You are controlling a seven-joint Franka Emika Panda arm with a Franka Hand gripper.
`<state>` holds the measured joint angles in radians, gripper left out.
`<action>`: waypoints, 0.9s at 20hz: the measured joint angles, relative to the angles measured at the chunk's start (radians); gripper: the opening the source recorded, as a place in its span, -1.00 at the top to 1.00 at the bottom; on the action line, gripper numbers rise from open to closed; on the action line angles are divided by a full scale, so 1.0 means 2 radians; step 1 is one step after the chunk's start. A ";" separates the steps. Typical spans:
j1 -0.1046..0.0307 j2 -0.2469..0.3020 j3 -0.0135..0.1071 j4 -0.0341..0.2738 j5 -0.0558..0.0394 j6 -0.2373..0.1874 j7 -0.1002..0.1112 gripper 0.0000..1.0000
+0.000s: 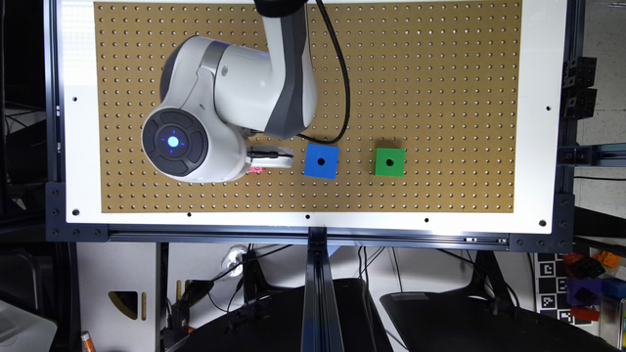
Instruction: Pick up pink block.
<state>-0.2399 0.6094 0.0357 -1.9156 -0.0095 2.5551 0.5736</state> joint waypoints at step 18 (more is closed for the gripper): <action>0.000 0.005 0.004 0.011 0.0000 0.000 0.001 1.00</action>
<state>-0.2398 0.6203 0.0433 -1.8935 -0.0095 2.5555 0.5747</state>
